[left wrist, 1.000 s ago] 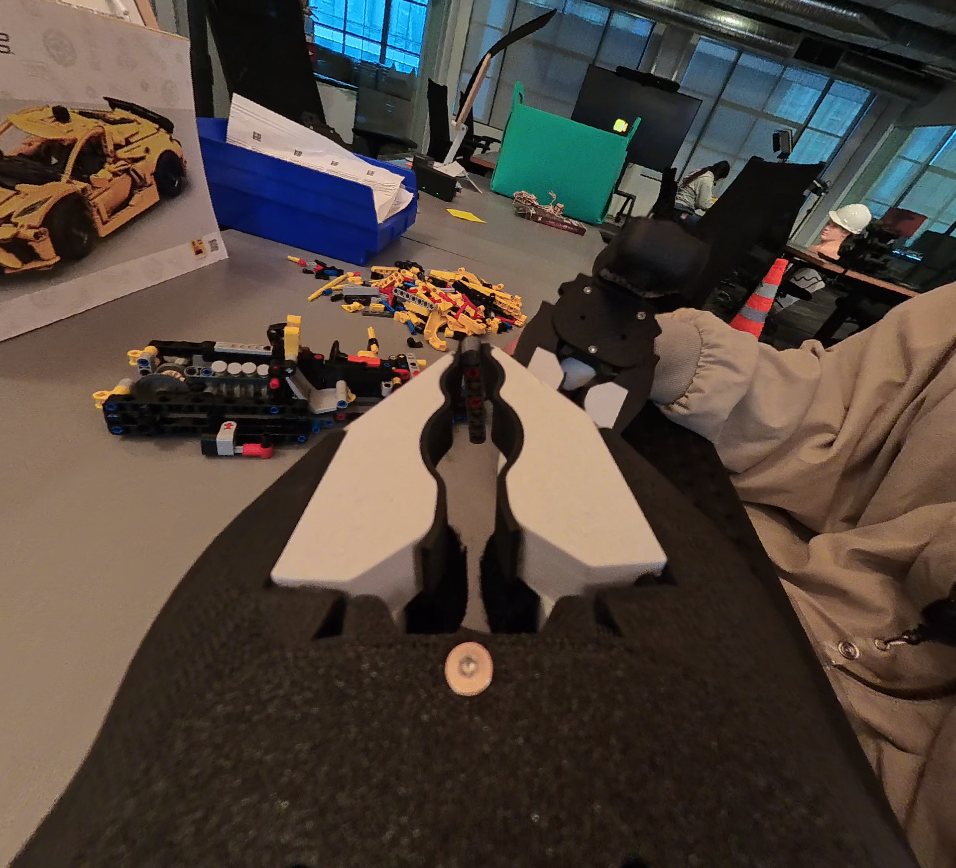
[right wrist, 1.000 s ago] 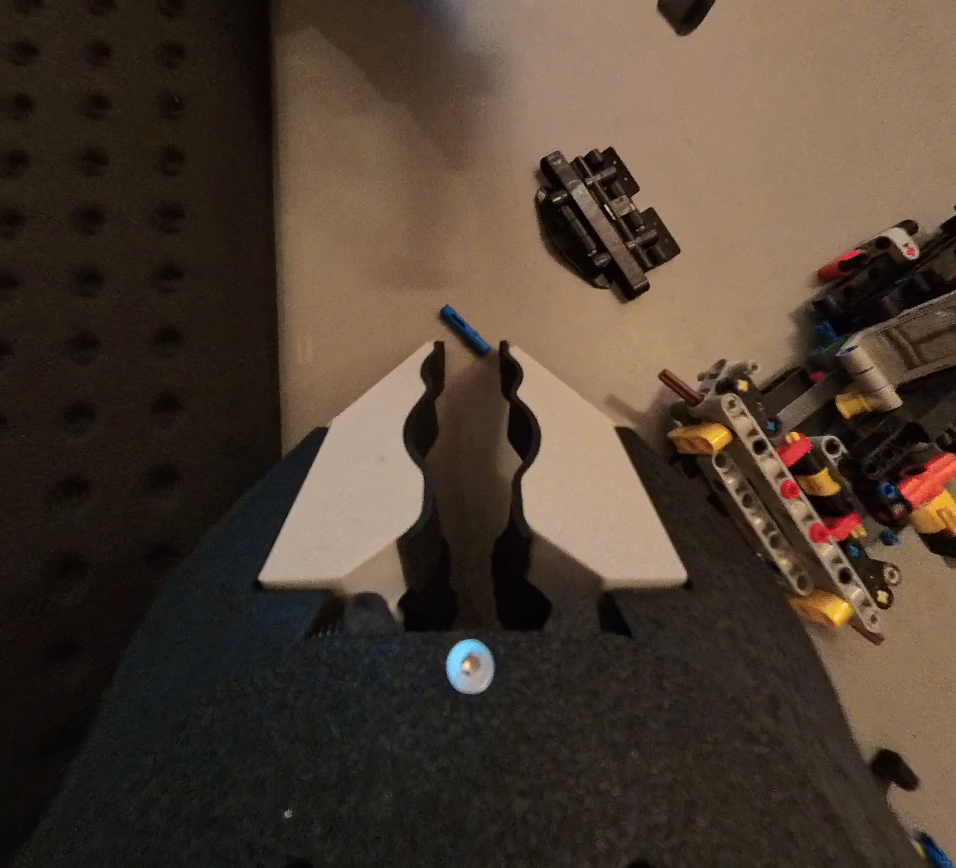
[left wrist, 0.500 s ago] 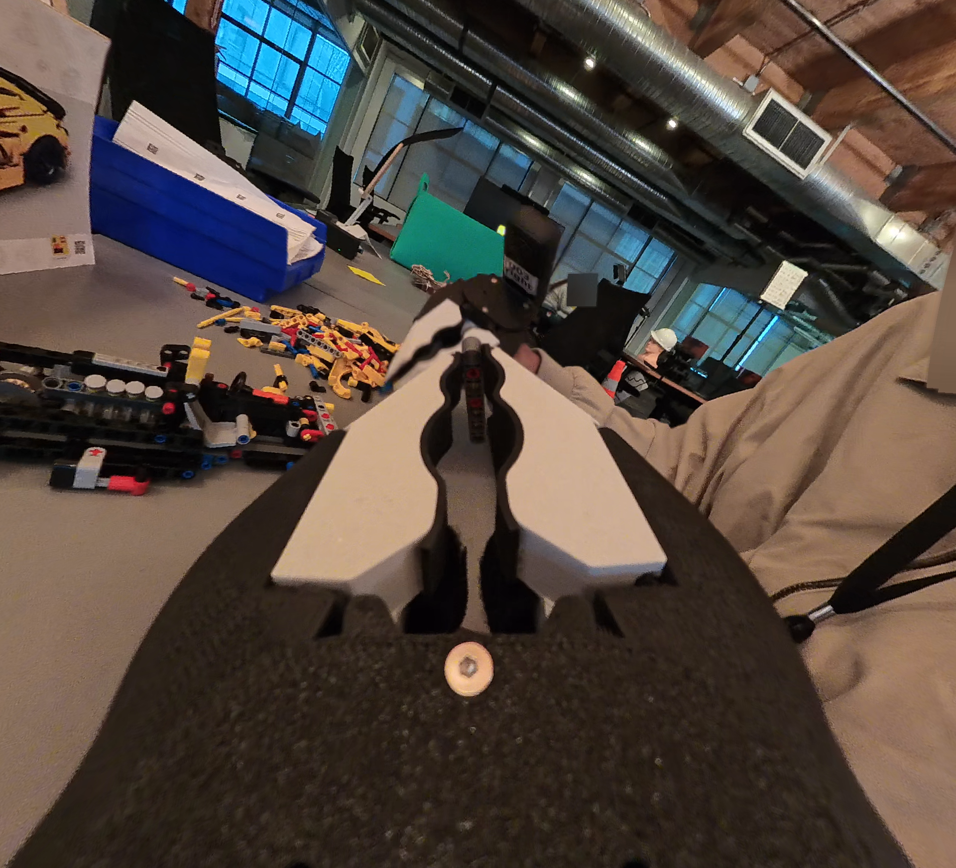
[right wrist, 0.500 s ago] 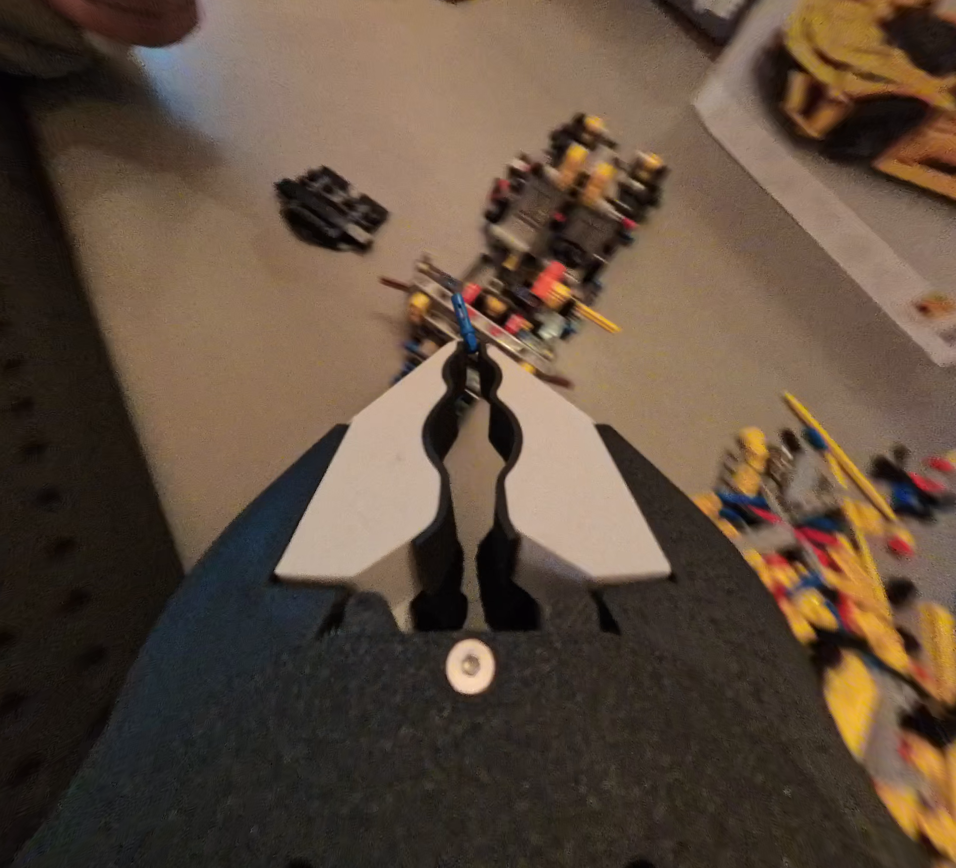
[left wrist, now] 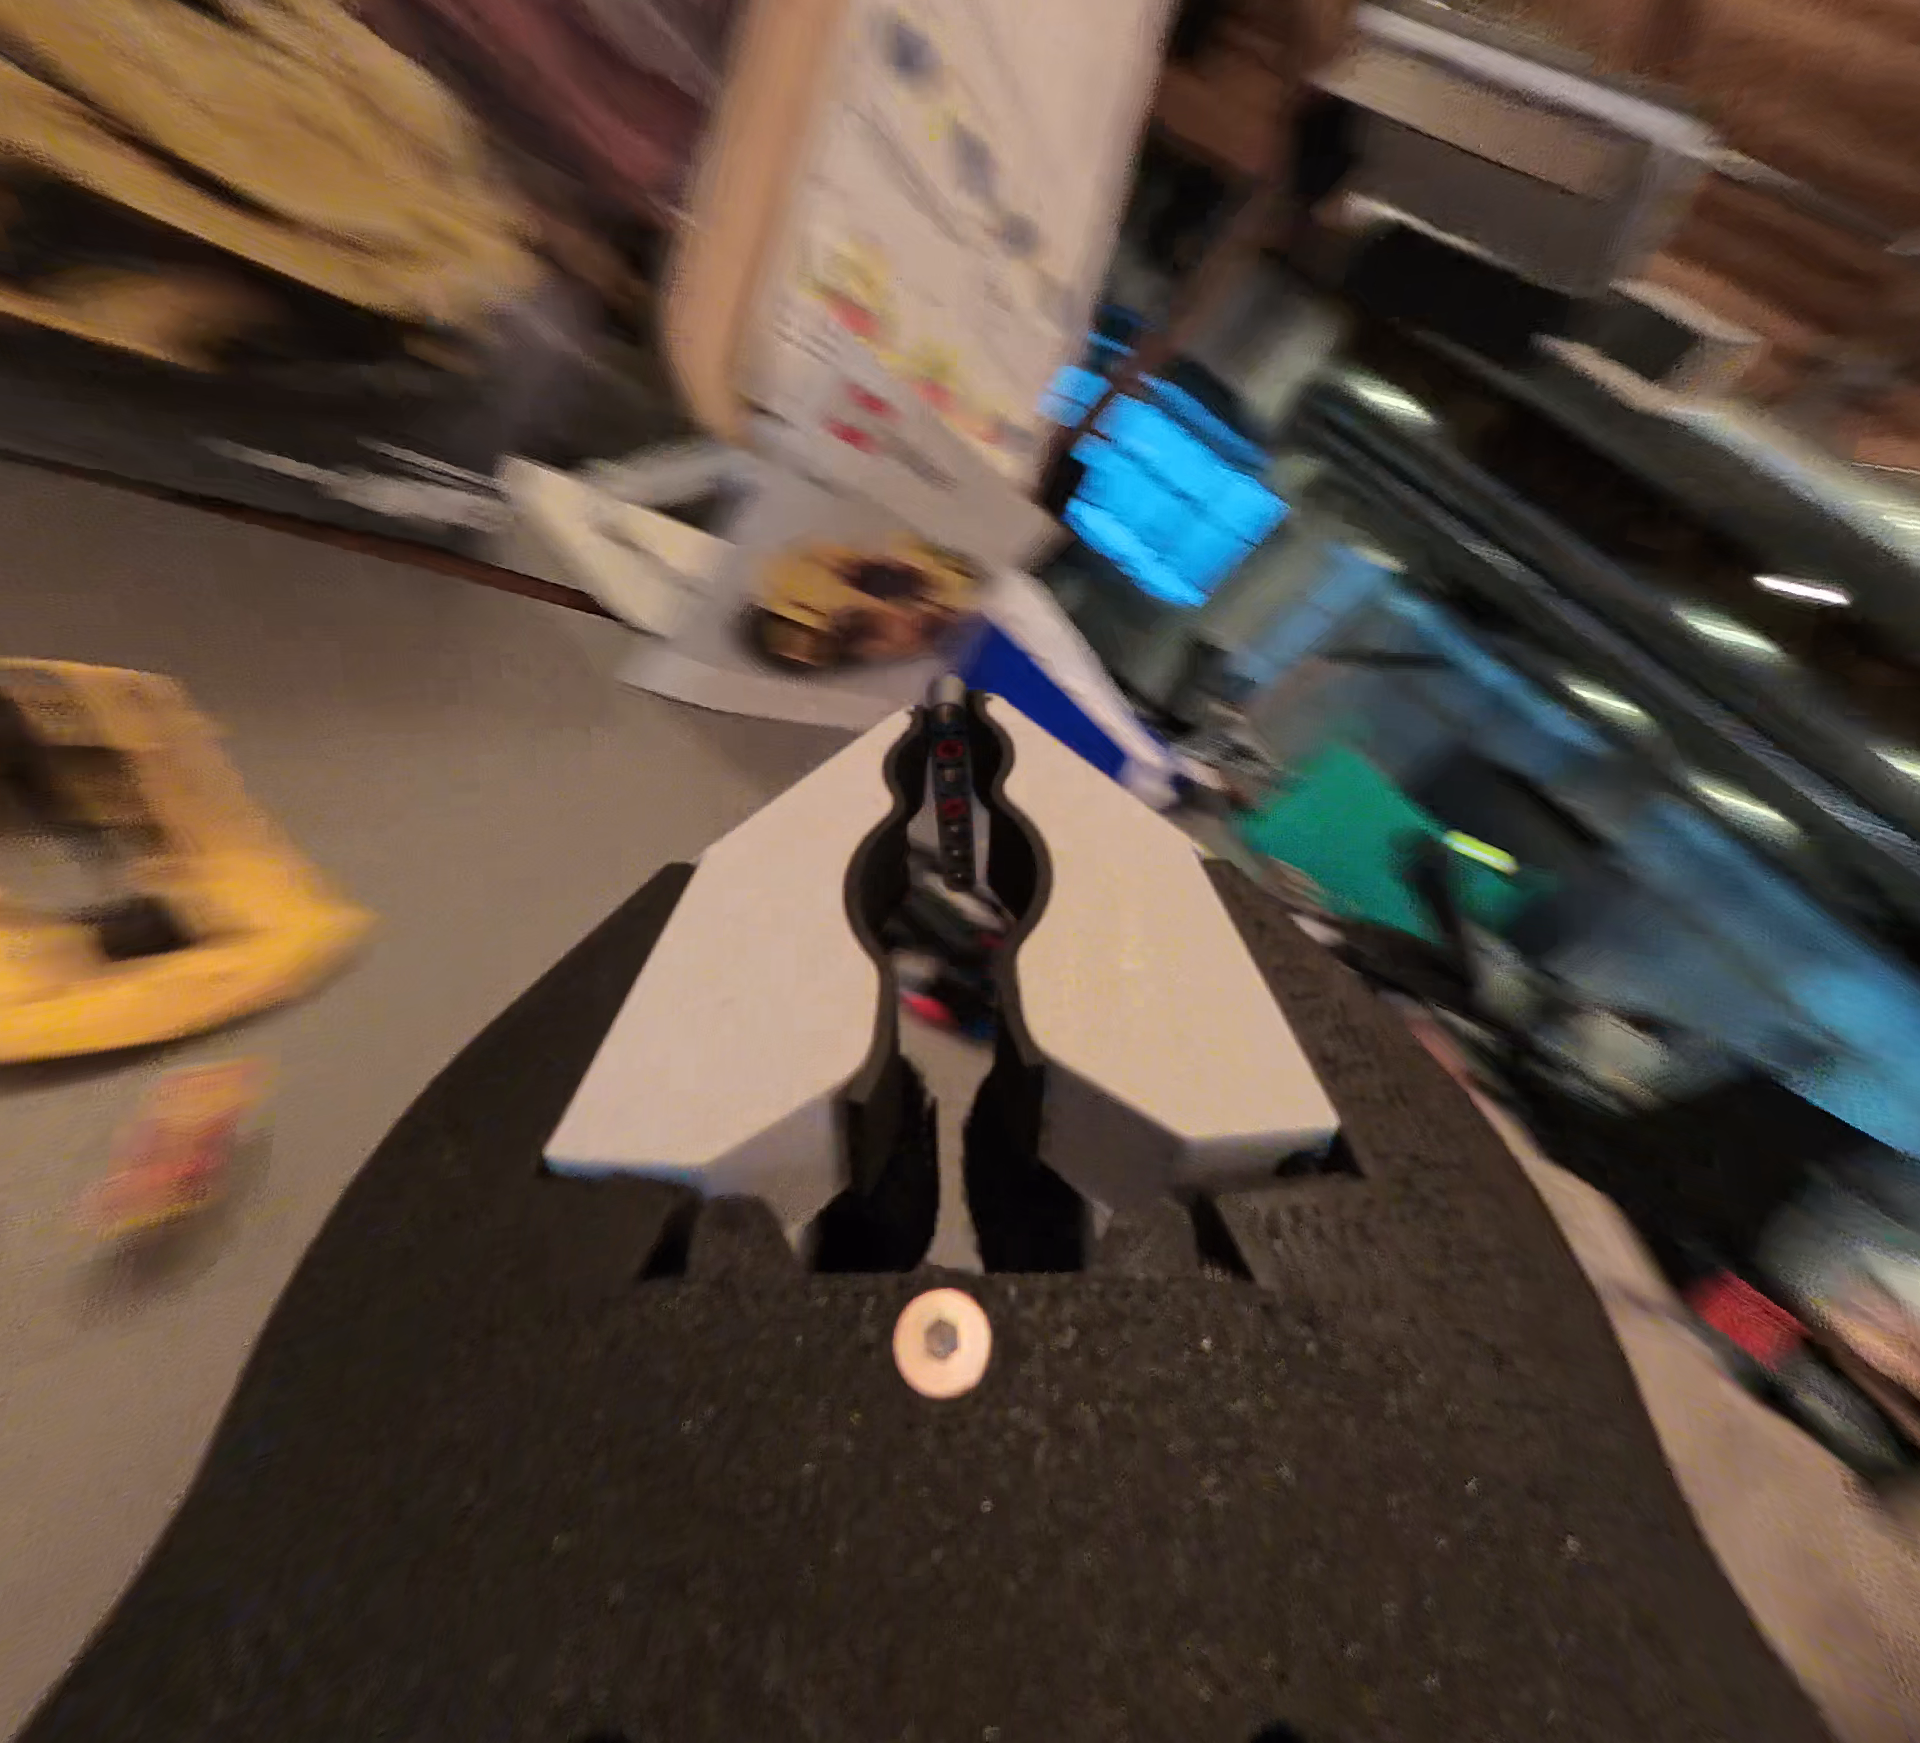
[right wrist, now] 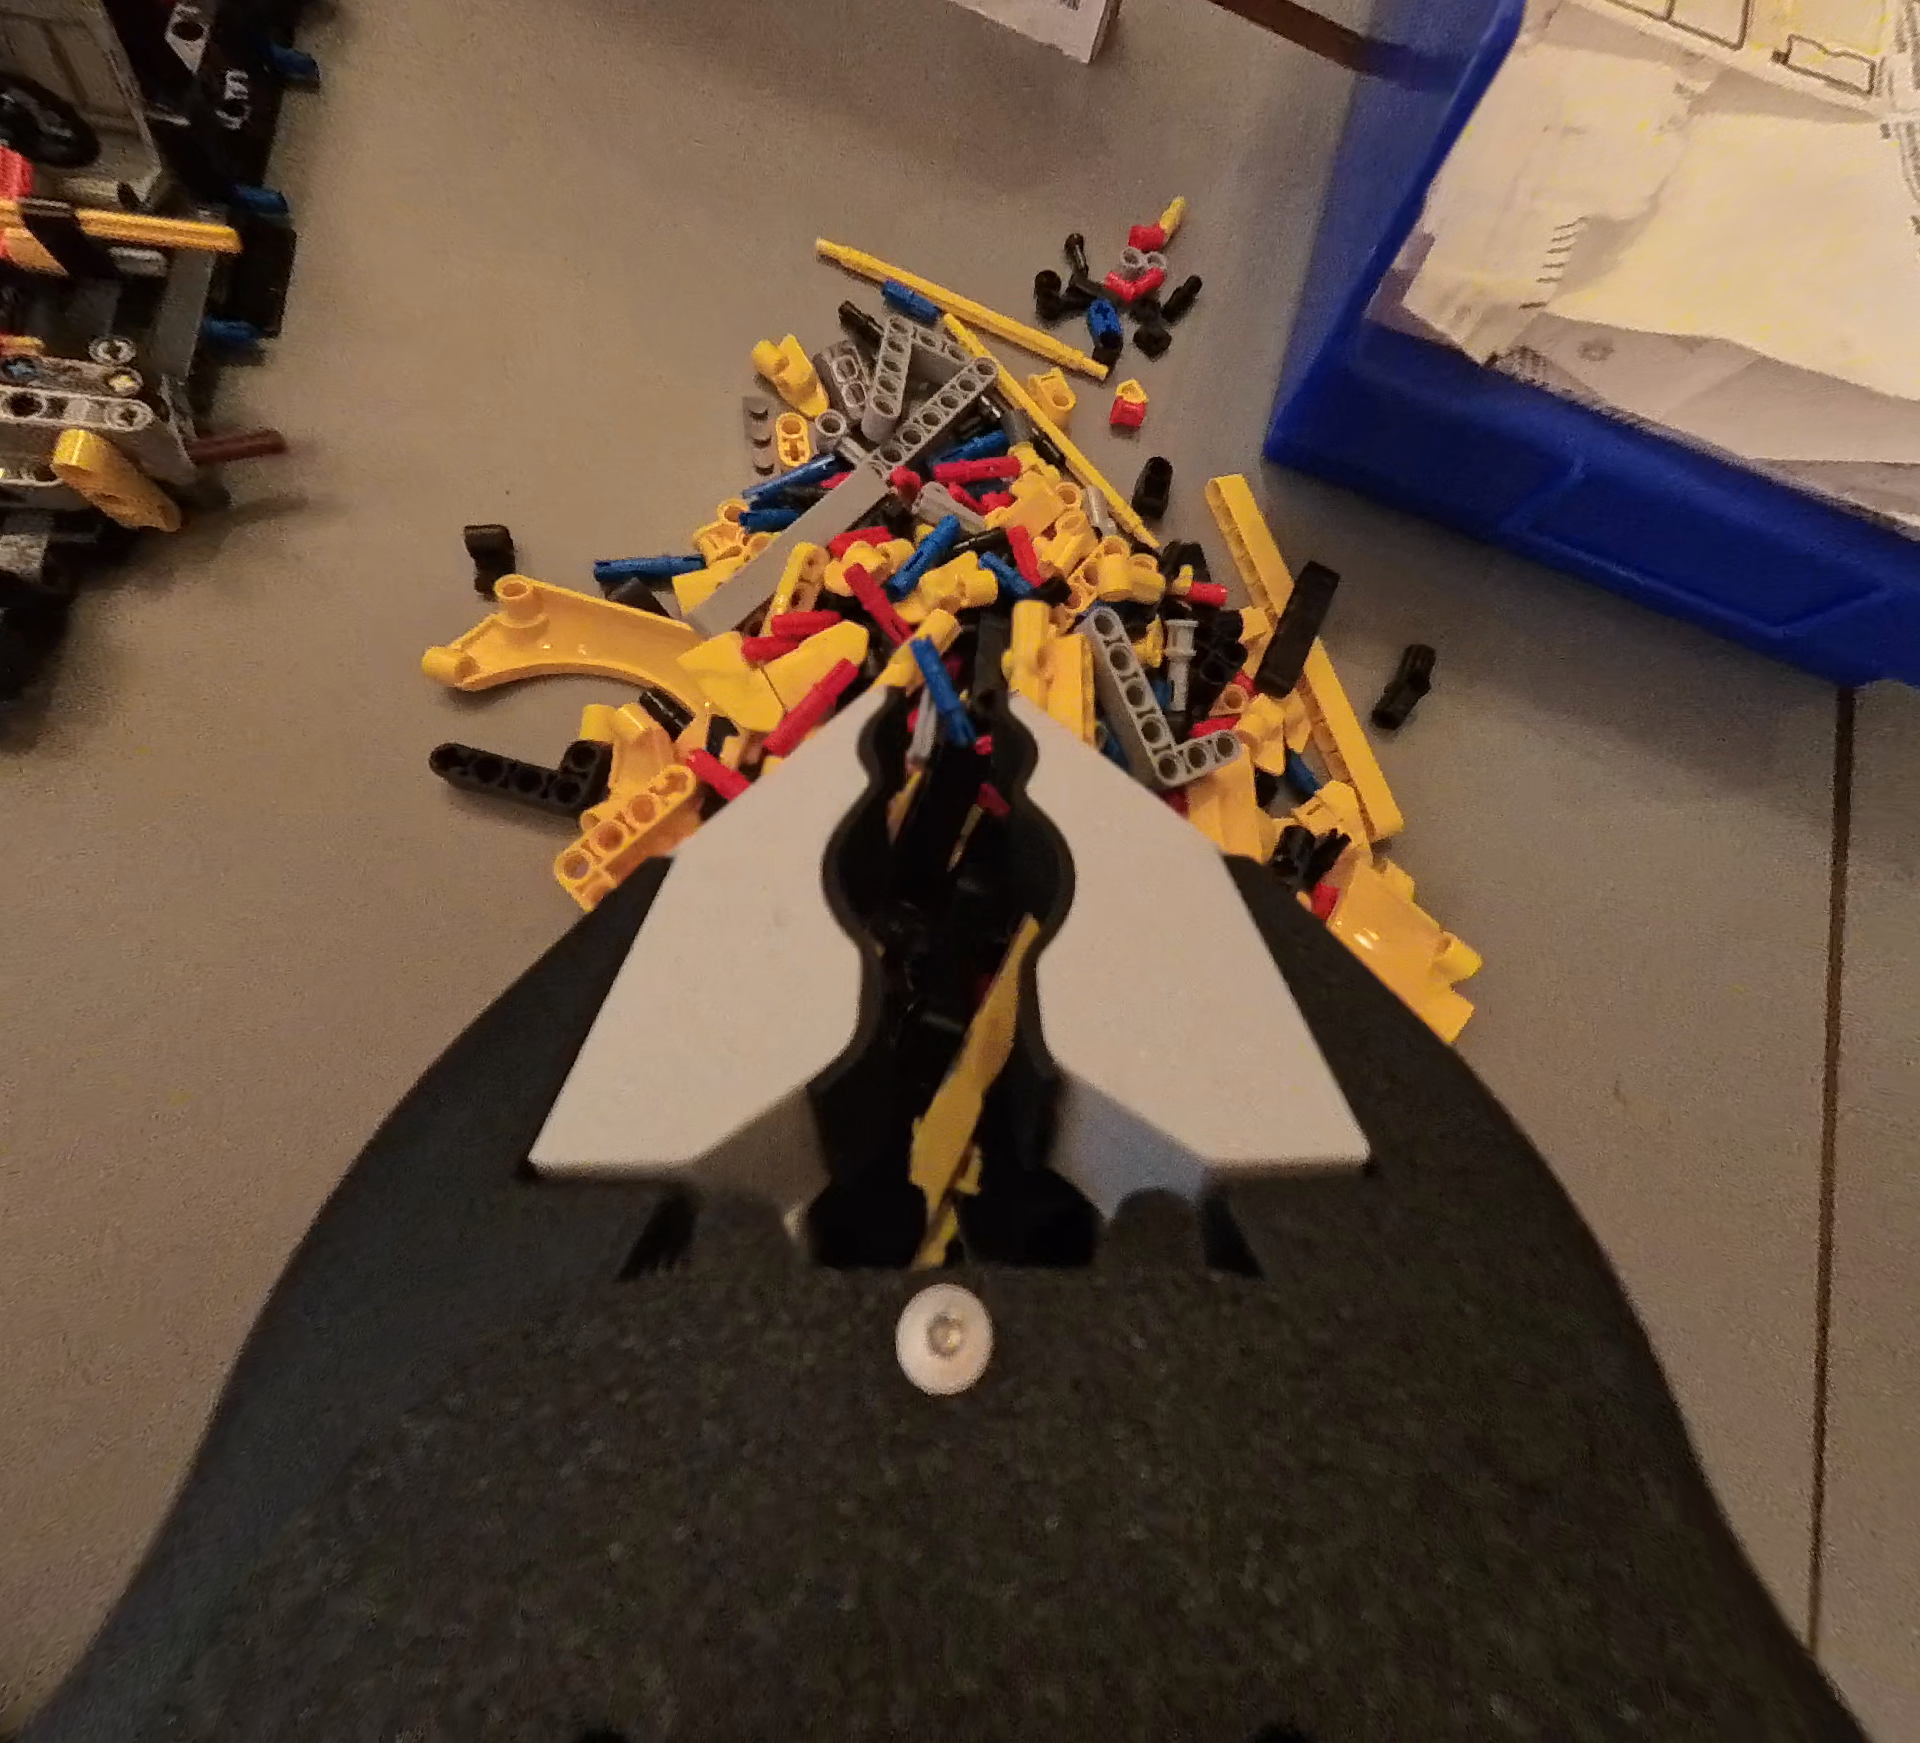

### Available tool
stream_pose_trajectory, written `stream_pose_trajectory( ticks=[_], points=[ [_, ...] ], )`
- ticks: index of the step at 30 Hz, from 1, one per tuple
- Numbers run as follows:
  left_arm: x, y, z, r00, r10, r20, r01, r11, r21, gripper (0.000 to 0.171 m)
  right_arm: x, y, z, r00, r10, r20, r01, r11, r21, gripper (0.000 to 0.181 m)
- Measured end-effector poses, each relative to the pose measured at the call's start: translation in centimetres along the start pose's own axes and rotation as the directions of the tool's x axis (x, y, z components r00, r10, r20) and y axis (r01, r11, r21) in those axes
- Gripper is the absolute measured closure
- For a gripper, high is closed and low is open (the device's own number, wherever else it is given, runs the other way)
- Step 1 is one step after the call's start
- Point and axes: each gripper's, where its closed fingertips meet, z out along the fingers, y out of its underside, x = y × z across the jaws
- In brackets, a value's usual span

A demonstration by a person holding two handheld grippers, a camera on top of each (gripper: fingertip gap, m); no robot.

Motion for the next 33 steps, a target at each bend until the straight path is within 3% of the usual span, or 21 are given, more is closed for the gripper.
stream_pose_trajectory(
  ticks=[2, 3, 6, 9, 11, 13, 15, 18, 22, 28, 31, 33],
  points=[
    [-5.1, -3.4, -2.9, 0.953, 0.104, 0.284, -0.126, 0.99, 0.061, 0.165, -0.2, -1.5, -0.4, 1.0, 0.01, -0.008, -0.009, 0.999, 0.044, 0.166],
    [-7.0, -4.2, -4.2, 0.906, 0.165, 0.389, -0.189, 0.982, 0.025, 0.165, -0.7, -2.7, -0.7, 0.999, 0.034, 0.007, -0.035, 0.996, 0.084, 0.165],
    [-12.0, -3.9, -7.4, 0.696, 0.393, 0.601, -0.318, 0.919, -0.232, 0.165, -4.7, -7.4, -1.6, 0.979, 0.122, 0.163, -0.157, 0.961, 0.226, 0.164],
    [-13.3, -3.3, -8.3, 0.62, 0.46, 0.635, -0.319, 0.888, -0.332, 0.165, -10.7, -11.1, -1.8, 0.907, 0.162, 0.389, -0.305, 0.889, 0.34, 0.164],
    [-12.6, -3.3, -8.0, 0.61, 0.492, 0.622, -0.333, 0.871, -0.362, 0.165, -13.7, -11.8, -1.1, 0.884, 0.145, 0.445, -0.326, 0.873, 0.364, 0.163],
    [-12.4, -2.5, -7.9, 0.576, 0.567, 0.588, -0.333, 0.82, -0.465, 0.165, -16.0, -12.0, -0.6, 0.869, 0.124, 0.479, -0.326, 0.871, 0.366, 0.162],
    [-12.1, -0.9, -7.5, 0.595, 0.603, 0.531, -0.291, 0.778, -0.557, 0.165, -17.5, -12.1, -0.6, 0.861, 0.082, 0.502, -0.297, 0.883, 0.364, 0.162],
    [-12.5, 0.9, -6.9, 0.613, 0.618, 0.492, -0.233, 0.737, -0.635, 0.165, -17.5, -12.2, -0.5, 0.902, 0.004, 0.433, -0.207, 0.882, 0.423, 0.164],
    [-14.6, 1.7, -7.4, 0.532, 0.668, 0.521, -0.196, 0.695, -0.692, 0.165, -17.6, -12.4, -0.8, 0.874, 0.018, 0.486, -0.251, 0.872, 0.419, 0.163],
    [-12.9, 0.6, -6.2, 0.626, 0.58, 0.521, -0.236, 0.778, -0.583, 0.147, -17.3, -12.5, -1.1, 0.849, 0.061, 0.525, -0.311, 0.861, 0.404, 0.162],
    [-8.1, -0.1, -3.6, 0.682, 0.621, 0.386, -0.406, 0.76, -0.508, 0.143, -17.0, -12.3, -0.9, 0.835, 0.09, 0.543, -0.345, 0.854, 0.39, 0.163],
    [-2.2, 3.3, -0.7, 0.764, 0.633, 0.128, -0.509, 0.712, -0.484, 0.144, -16.8, -12.2, -0.8, 0.829, 0.108, 0.548, -0.364, 0.849, 0.383, 0.163]
  ],
)
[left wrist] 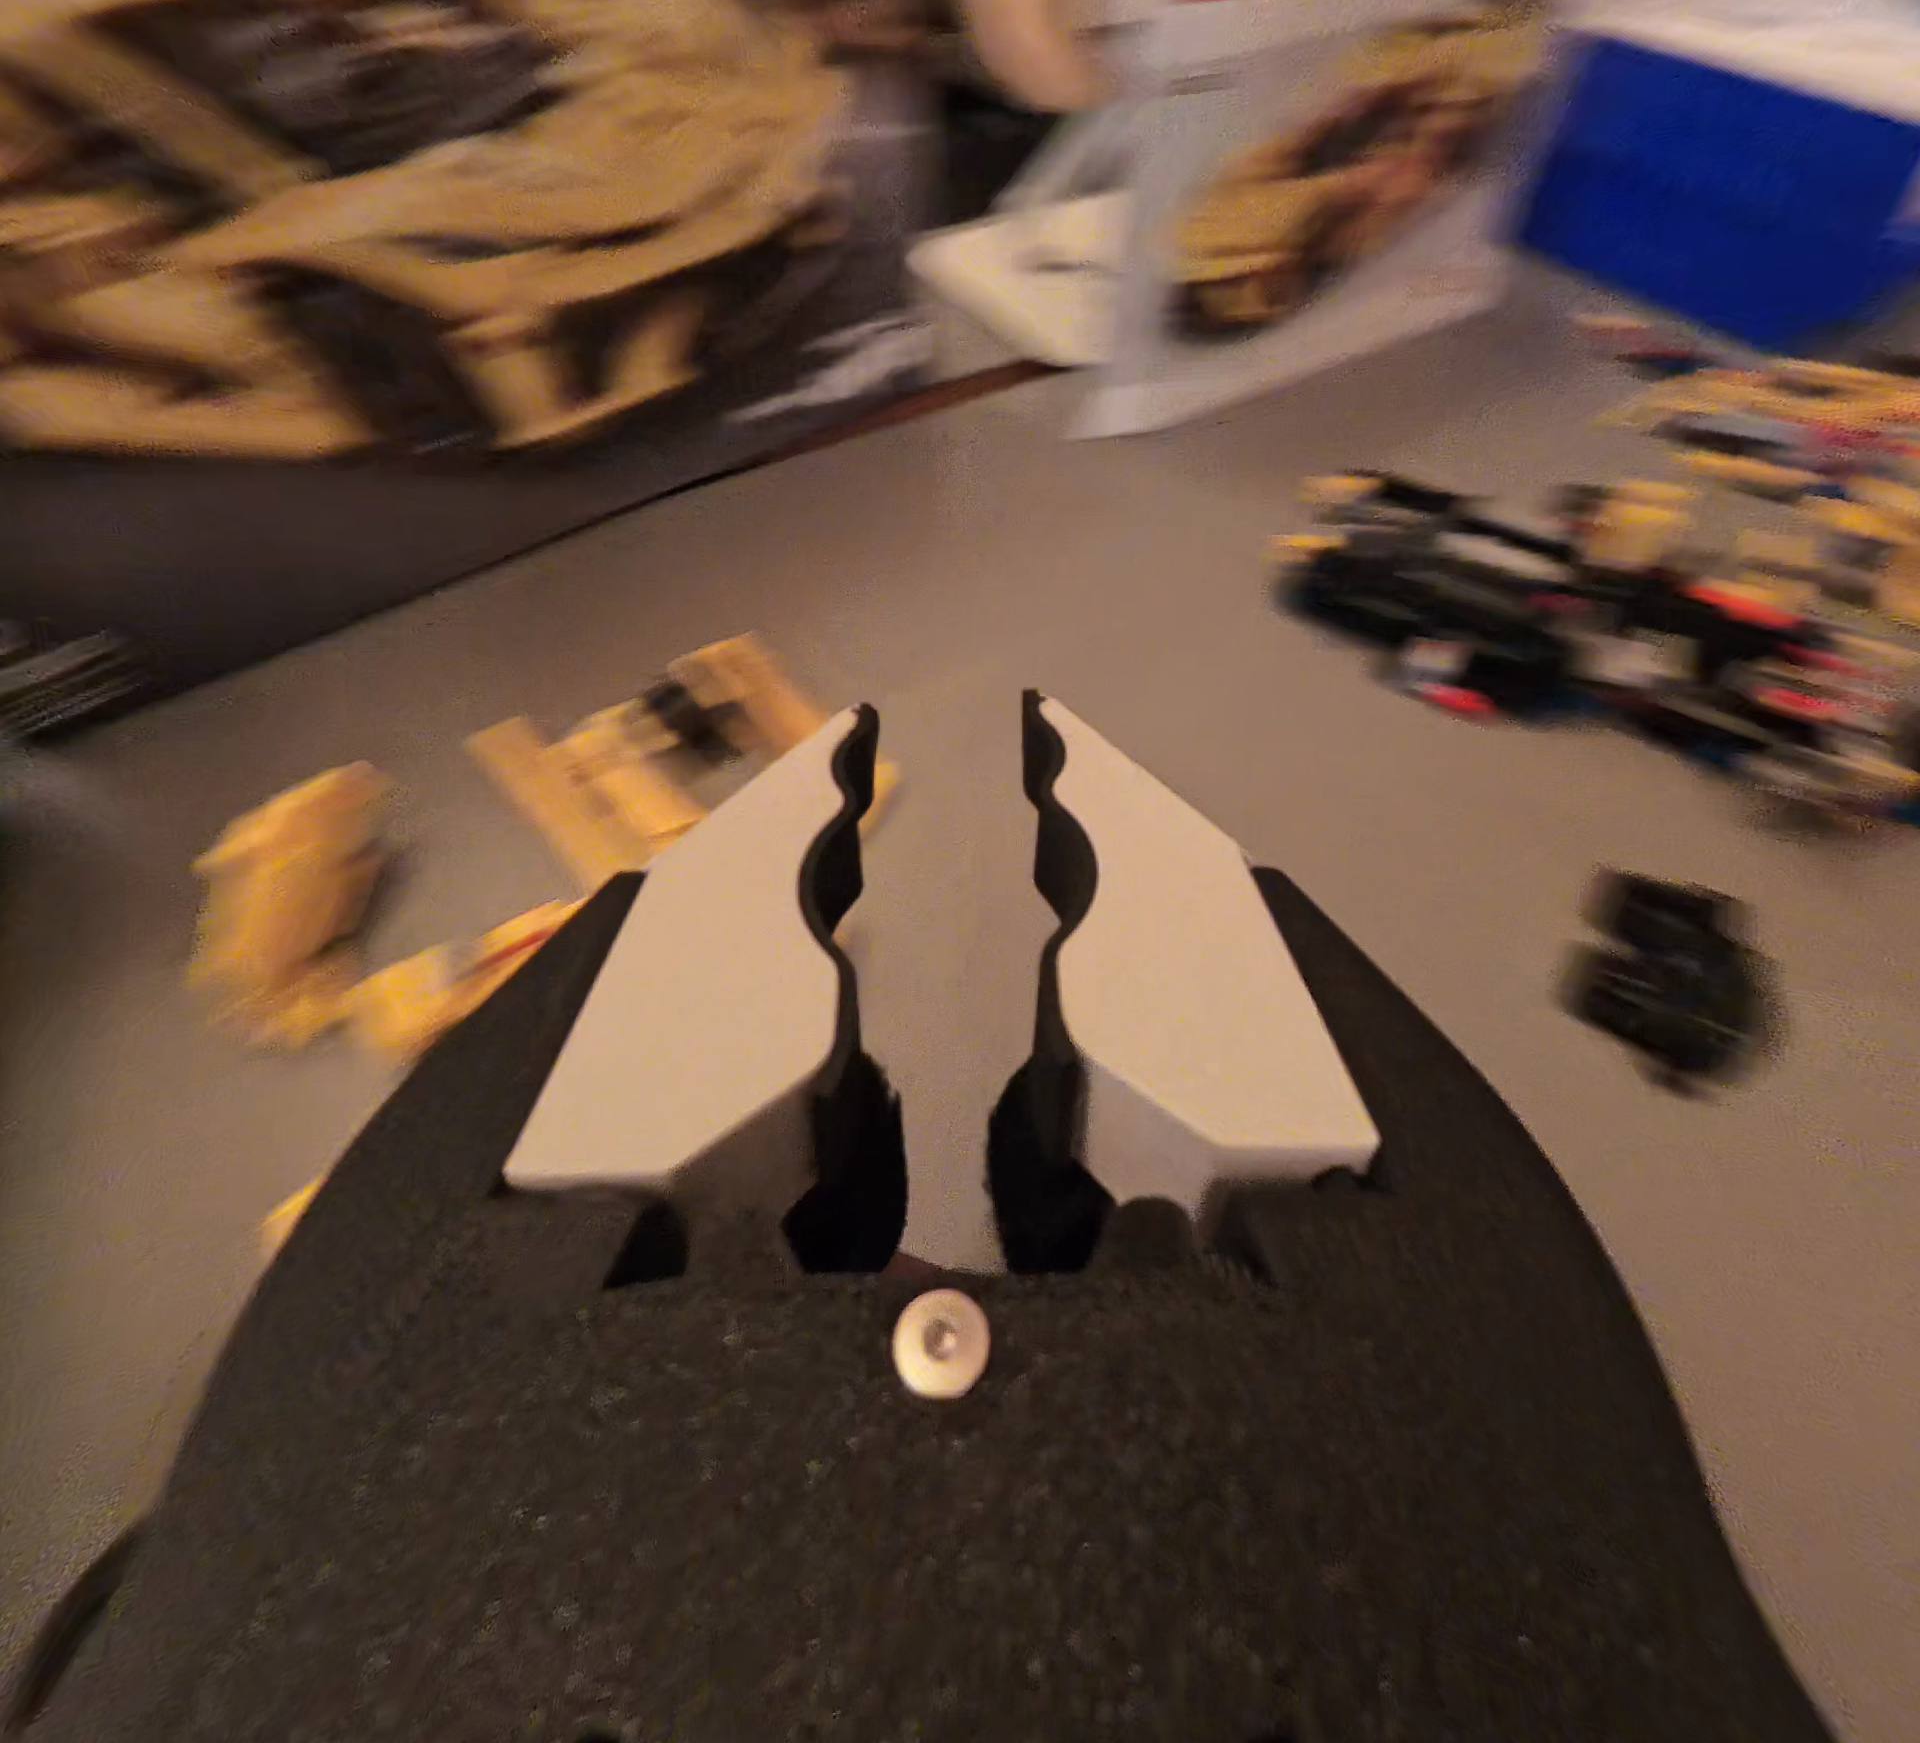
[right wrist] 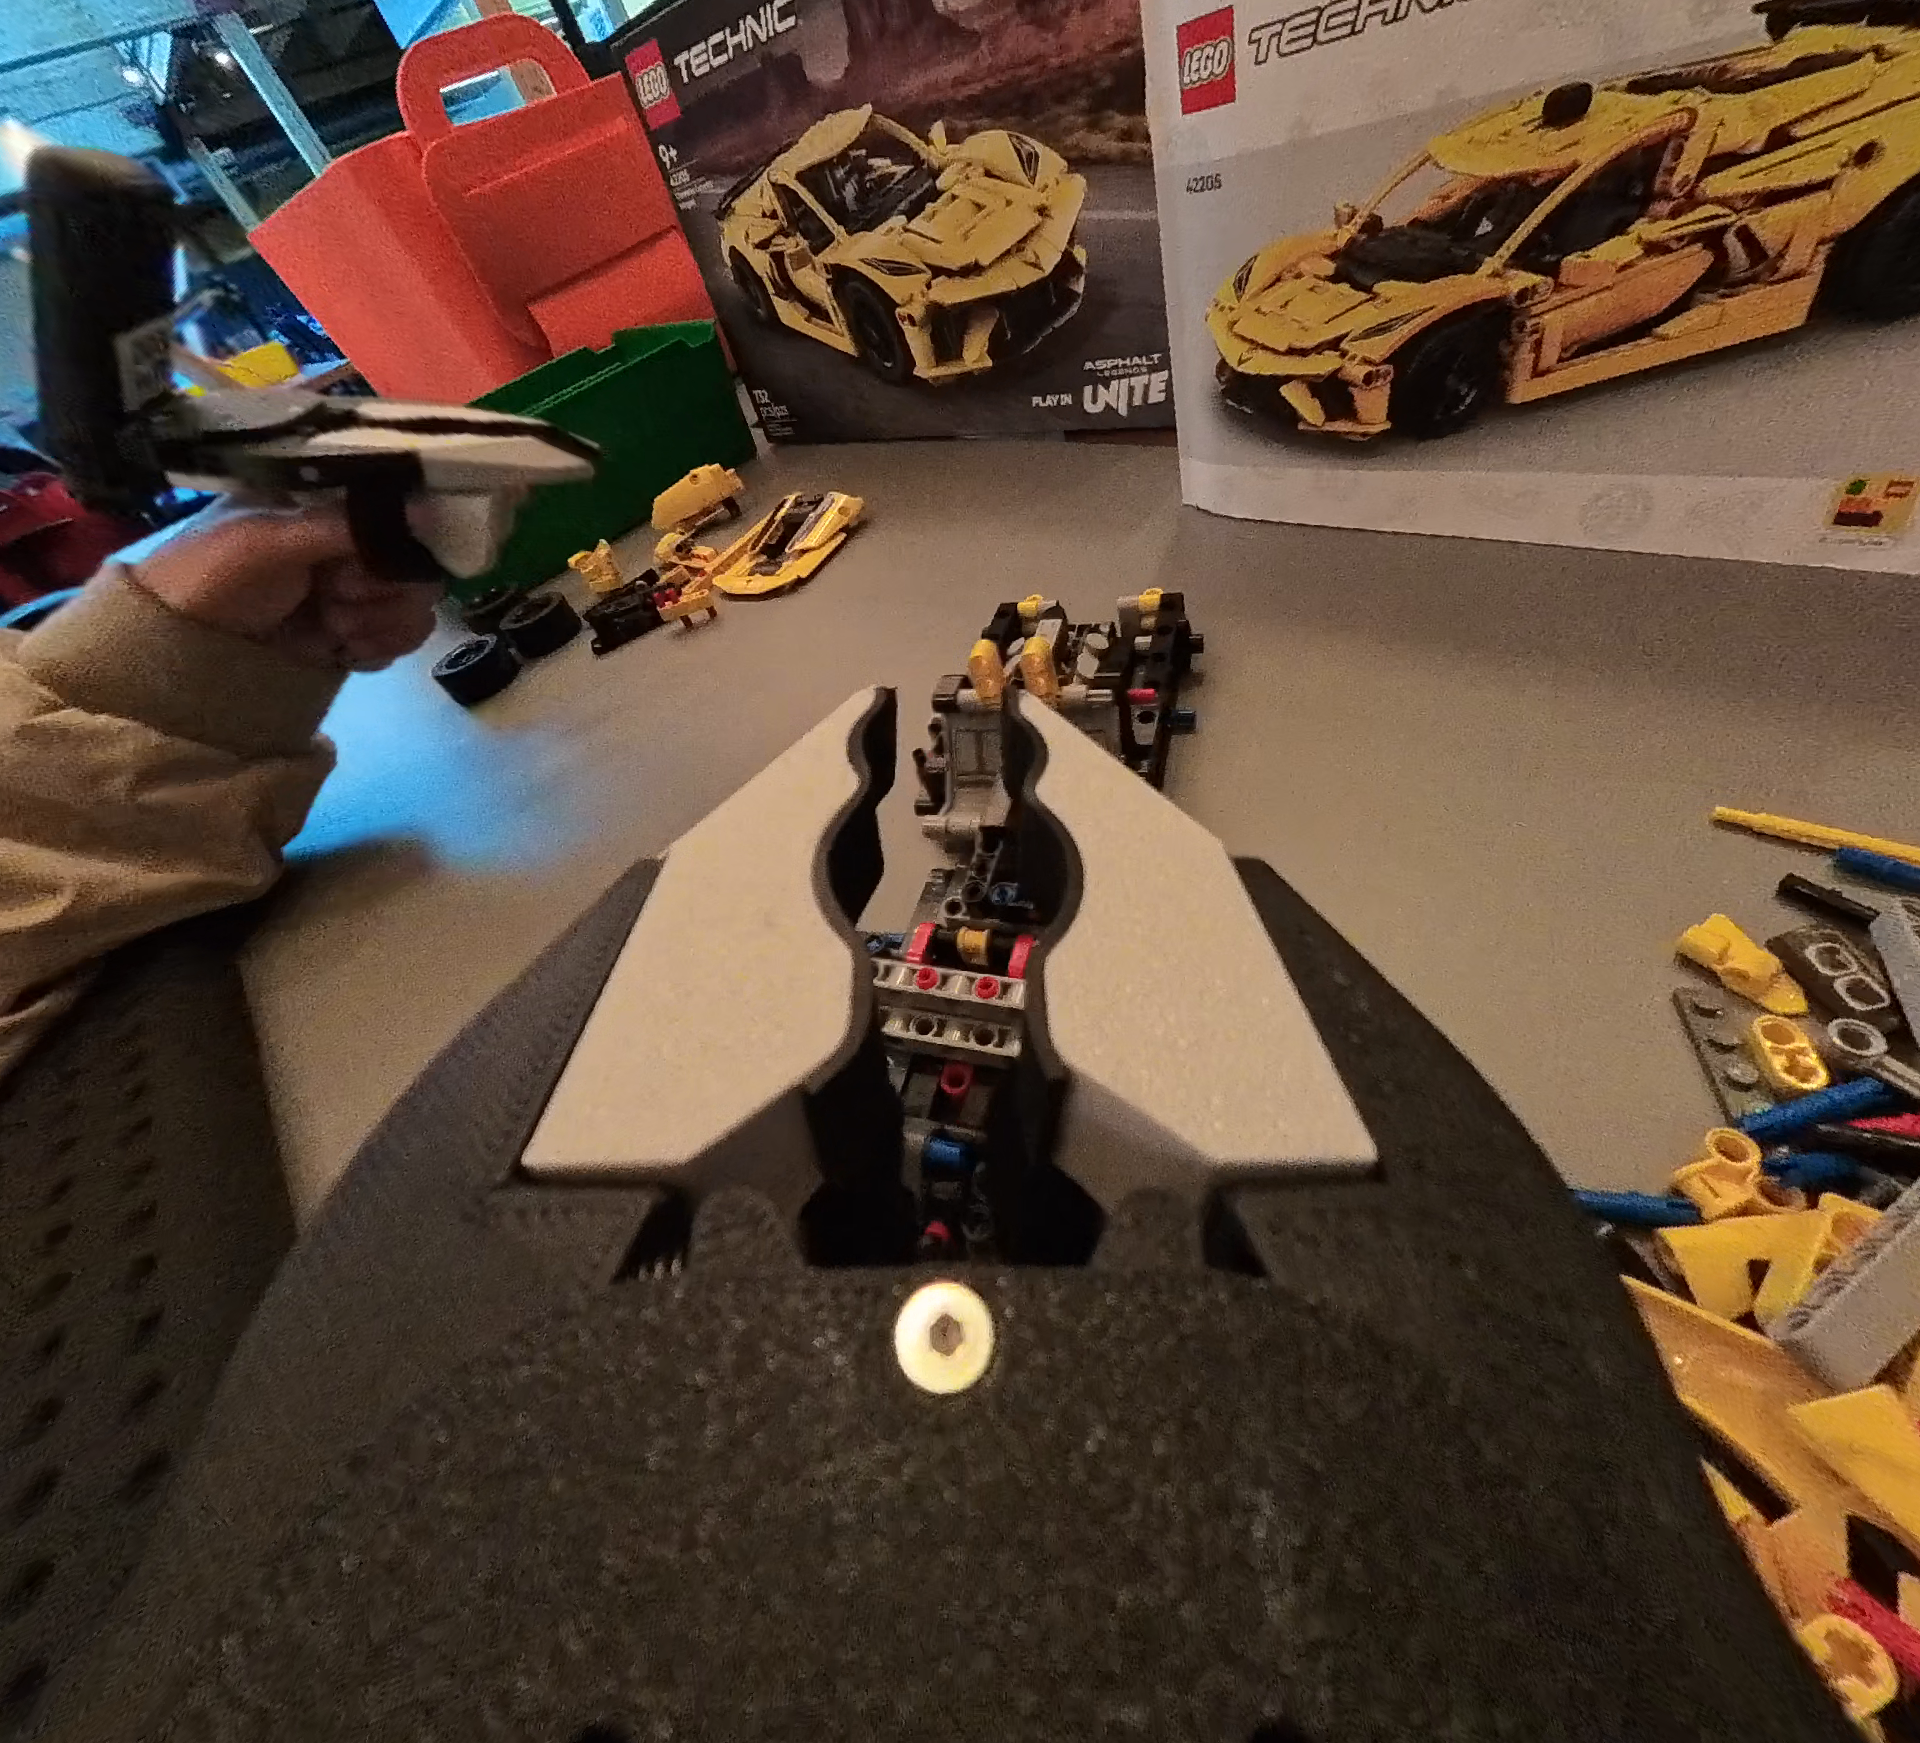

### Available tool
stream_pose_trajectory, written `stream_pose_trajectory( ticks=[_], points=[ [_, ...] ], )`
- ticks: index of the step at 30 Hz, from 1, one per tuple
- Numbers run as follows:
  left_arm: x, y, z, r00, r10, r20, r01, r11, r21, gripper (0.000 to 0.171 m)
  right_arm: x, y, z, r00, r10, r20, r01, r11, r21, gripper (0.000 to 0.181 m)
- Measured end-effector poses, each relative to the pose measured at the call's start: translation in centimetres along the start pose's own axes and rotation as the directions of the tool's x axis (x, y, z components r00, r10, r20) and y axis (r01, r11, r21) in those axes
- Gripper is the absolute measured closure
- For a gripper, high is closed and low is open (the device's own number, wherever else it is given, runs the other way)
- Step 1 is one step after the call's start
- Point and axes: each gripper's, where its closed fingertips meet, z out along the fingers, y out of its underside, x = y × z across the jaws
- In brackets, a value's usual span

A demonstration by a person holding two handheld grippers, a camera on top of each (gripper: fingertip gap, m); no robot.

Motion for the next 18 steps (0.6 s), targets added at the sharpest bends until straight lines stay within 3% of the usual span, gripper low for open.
stream_pose_trajectory(
  ticks=[2, 4, 6, 7, 9, 14, 18],
  points=[
    [9.3, 2.0, 1.1, 0.935, 0.097, -0.34, -0.136, 0.986, -0.093, 0.144, 0.2, 0.0, 0.0, 1.0, 0.014, 0.002, -0.014, 1.0, 0.004, 0.163],
    [15.4, 6.2, 1.4, 0.821, 0.249, -0.514, -0.382, 0.908, -0.17, 0.144, 0.2, 0.1, -0.1, 1.0, 0.024, 0.004, -0.024, 1.0, 0.005, 0.162],
    [16.7, 9.1, 2.2, 0.767, 0.401, -0.501, -0.56, 0.799, -0.218, 0.144, 0.3, 0.1, -0.2, 1.0, 0.026, 0.005, -0.026, 1.0, 0.006, 0.162],
    [16.8, 9.8, 2.6, 0.763, 0.427, -0.484, -0.585, 0.775, -0.238, 0.143, 0.3, 0.2, -0.1, 1.0, 0.028, 0.006, -0.028, 1.0, 0.005, 0.162],
    [17.5, 9.9, 2.8, 0.768, 0.401, -0.499, -0.564, 0.793, -0.23, 0.142, 0.3, 0.3, -0.1, 0.999, 0.034, 0.01, -0.034, 0.999, 0.0, 0.162],
    [18.5, 8.9, 2.4, 0.802, 0.171, -0.573, -0.368, 0.897, -0.246, 0.135, 0.0, 0.7, 0.1, 0.999, 0.029, 0.021, -0.028, 0.999, -0.021, 0.162],
    [19.5, 10.5, 2.7, 0.789, 0.169, -0.591, -0.398, 0.873, -0.282, 0.134, -0.4, 1.1, 0.5, 0.999, 0.016, 0.036, -0.015, 0.999, -0.042, 0.162]
  ],
)
